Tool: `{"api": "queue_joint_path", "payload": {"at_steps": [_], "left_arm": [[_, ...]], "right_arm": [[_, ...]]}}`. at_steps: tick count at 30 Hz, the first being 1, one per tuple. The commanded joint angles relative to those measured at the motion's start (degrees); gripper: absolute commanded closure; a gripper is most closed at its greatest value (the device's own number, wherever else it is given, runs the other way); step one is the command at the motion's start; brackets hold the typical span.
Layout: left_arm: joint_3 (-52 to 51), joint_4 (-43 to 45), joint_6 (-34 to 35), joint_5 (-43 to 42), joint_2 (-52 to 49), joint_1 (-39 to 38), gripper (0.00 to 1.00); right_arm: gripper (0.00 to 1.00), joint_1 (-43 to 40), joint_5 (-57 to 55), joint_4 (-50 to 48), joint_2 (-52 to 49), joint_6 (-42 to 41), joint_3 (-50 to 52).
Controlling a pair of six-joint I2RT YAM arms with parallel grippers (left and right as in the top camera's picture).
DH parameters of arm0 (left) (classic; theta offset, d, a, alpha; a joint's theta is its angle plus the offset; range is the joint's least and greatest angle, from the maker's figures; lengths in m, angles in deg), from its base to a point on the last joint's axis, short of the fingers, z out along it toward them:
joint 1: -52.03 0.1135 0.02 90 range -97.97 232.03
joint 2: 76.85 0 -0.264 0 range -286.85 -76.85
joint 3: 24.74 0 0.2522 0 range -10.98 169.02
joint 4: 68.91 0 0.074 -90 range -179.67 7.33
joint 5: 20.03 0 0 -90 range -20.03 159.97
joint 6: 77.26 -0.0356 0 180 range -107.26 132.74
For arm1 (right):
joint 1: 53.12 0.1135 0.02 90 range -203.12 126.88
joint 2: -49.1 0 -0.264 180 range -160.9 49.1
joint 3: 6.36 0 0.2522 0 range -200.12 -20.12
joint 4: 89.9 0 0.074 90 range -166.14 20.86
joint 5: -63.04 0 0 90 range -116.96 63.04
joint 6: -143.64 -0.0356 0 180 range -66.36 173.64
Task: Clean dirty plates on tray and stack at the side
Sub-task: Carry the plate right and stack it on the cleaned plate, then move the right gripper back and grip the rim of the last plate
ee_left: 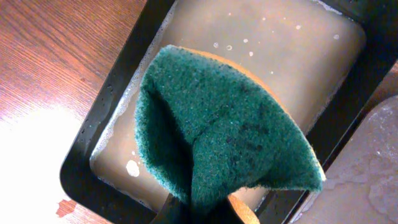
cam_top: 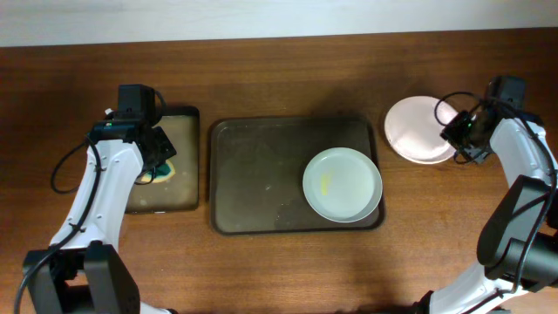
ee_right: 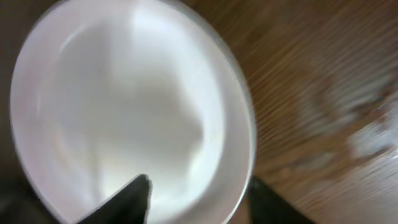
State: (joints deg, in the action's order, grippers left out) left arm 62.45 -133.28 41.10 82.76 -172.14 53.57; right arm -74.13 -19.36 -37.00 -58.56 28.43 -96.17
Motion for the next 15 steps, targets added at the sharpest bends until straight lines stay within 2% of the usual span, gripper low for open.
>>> {"api": "queue_joint_path", "payload": {"at_steps": [1, 8, 10, 12, 15], "left_arm": [[-0.2, 0.3, 0.7, -0.2, -0.4, 0.1, 1.0], [-0.2, 0.2, 0.7, -0.2, -0.4, 0.1, 1.0], [-0.2, 0.2, 0.7, -0.2, -0.4, 0.1, 1.0], [-0.2, 0.2, 0.7, -0.2, -0.4, 0.1, 1.0], [-0.2, 0.1, 0.7, -0.2, -0.4, 0.1, 1.0]], "right_arm": [[0.43, 0.6, 7.9, 2.4, 1.6, 2.5, 0.2], [0.38, 4.4, 7.2, 9.4, 10.3, 4.2, 0.2], [0.35, 8.3, 7.2, 10.8, 14.9, 9.0, 0.2], [0.26, 13.1, 6.5, 12.3, 16.9, 13.0, 0.2], [0.24, 19.7, 1.9, 16.2, 15.7, 13.2, 0.3]]}}
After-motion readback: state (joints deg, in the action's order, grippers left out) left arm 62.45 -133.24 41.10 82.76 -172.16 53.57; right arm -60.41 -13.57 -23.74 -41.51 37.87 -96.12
